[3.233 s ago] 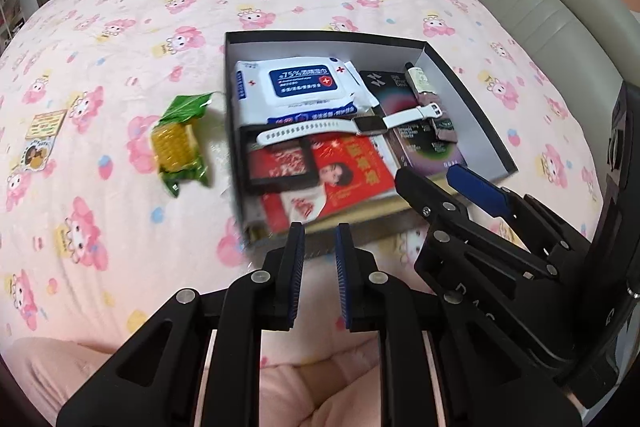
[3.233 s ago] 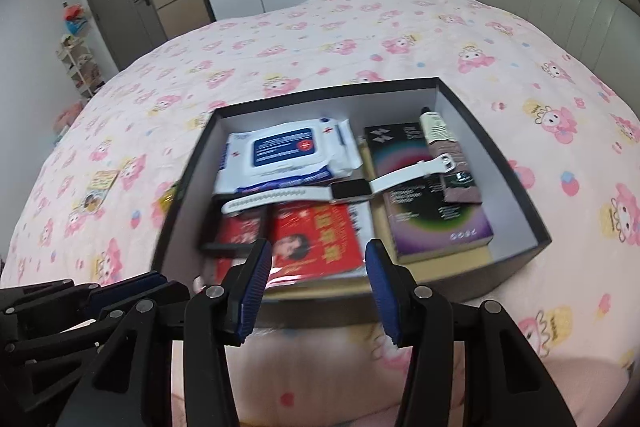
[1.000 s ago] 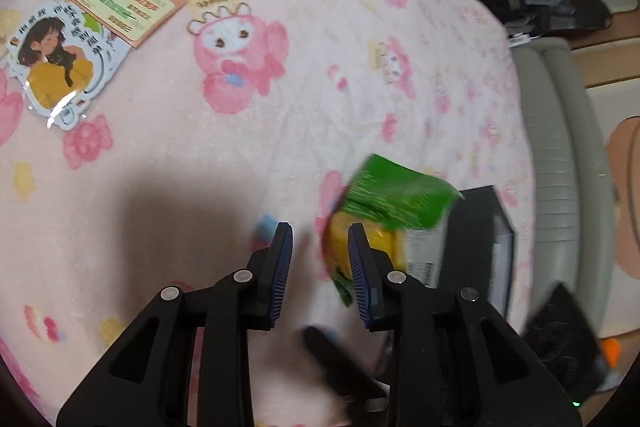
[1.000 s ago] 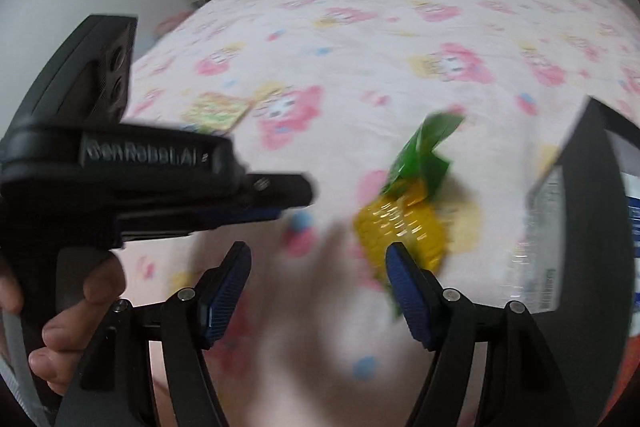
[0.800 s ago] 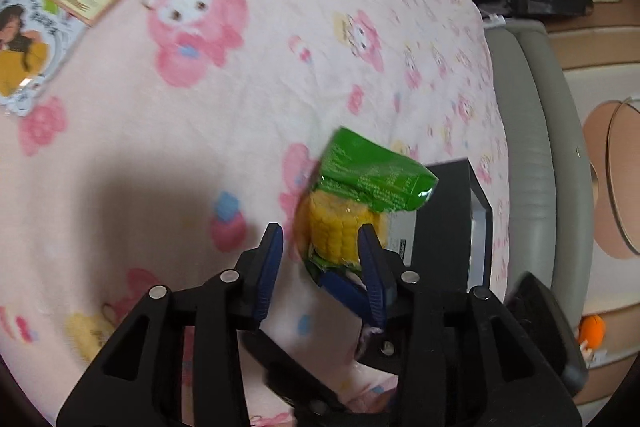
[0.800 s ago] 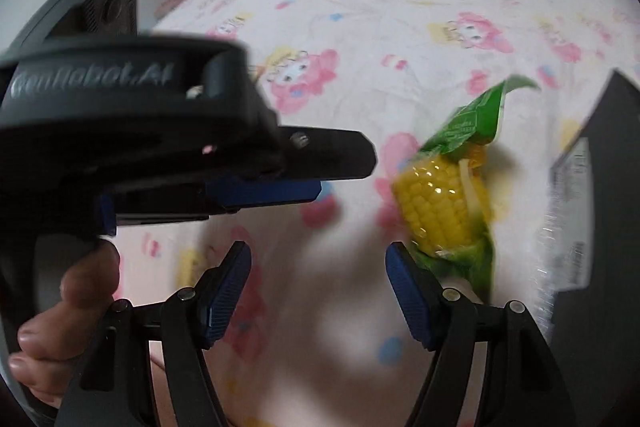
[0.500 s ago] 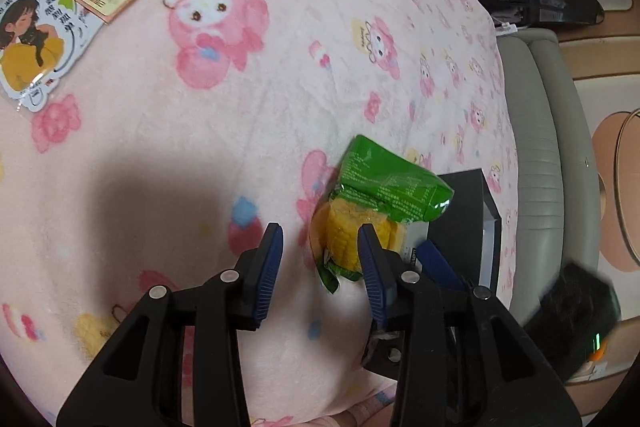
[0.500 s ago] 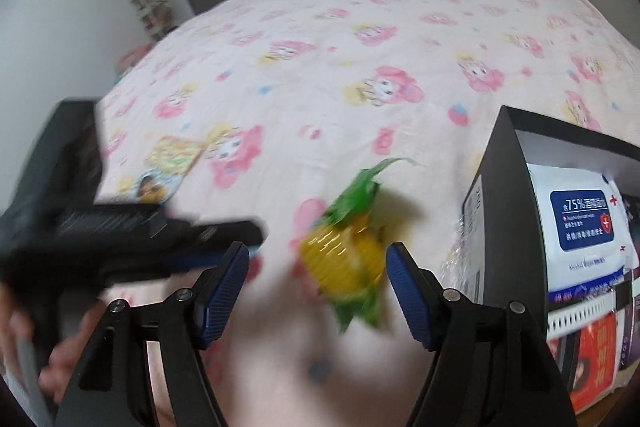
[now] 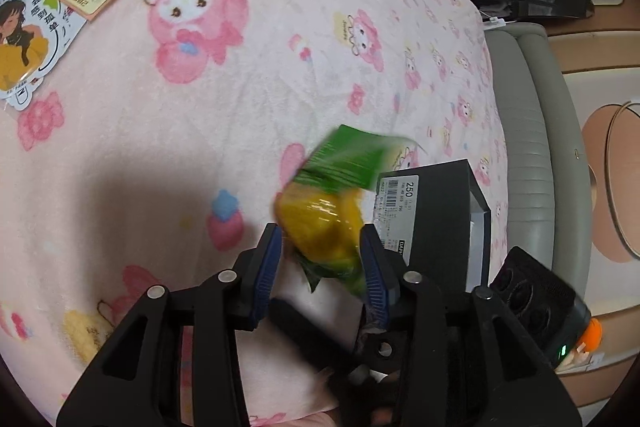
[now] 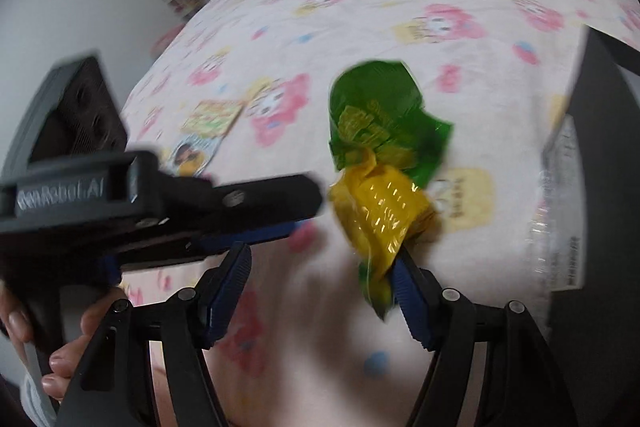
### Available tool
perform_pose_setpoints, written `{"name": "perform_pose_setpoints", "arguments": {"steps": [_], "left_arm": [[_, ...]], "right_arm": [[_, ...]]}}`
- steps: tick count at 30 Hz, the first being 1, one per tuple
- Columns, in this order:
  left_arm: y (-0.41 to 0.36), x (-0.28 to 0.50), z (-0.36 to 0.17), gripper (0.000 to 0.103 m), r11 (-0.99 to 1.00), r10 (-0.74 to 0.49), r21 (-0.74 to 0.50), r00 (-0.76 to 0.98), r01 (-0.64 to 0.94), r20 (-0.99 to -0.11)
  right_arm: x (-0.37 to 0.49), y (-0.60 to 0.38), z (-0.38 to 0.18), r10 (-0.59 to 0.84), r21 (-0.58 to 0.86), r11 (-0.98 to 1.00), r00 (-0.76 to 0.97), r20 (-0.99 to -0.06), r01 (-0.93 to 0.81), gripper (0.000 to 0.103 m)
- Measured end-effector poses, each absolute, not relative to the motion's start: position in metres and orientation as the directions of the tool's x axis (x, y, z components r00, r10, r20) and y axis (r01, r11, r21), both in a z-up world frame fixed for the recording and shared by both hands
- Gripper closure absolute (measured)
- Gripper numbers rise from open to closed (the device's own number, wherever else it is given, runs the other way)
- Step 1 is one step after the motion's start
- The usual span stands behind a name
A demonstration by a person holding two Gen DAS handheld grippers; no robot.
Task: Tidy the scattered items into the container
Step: 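Close the left tool on the corn snack bag and lift it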
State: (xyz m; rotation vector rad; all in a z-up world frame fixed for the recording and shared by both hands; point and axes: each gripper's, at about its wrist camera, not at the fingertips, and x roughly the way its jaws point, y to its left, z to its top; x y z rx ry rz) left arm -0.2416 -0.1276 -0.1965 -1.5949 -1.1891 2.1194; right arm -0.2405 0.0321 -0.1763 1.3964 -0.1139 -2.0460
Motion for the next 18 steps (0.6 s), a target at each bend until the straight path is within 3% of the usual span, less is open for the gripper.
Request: {"name": "perform_pose_setpoints", "arguments": {"steps": [9,15,18], "left_arm": [[-0.146,-0.24,-0.21,0.055,-0.656,0.528,-0.644,-0.371,0.393,-0.764],[-0.163,-0.236,-0.213,0.058,-0.556,0.568,-0.719,-0.441,0.418,-0.695],[-0.165,-0.237,-0.216,0.058,-0.561,0.553,-0.707,-0.44,0.431,-0.707]], "right_arm": [[-0.238,0.038,-0.165,-0.538,0.398,-0.807,-0.264,-0.801,0.437,0.039],[-0.261,0.064,-0.172,-0.555,0.494,-0.83,-0.291,-0.779,0.258,0.039],[-0.271,0.067,-0.185,-0.561,0.524,-0.828,-0.274,-0.781,0.2,0.039]]}}
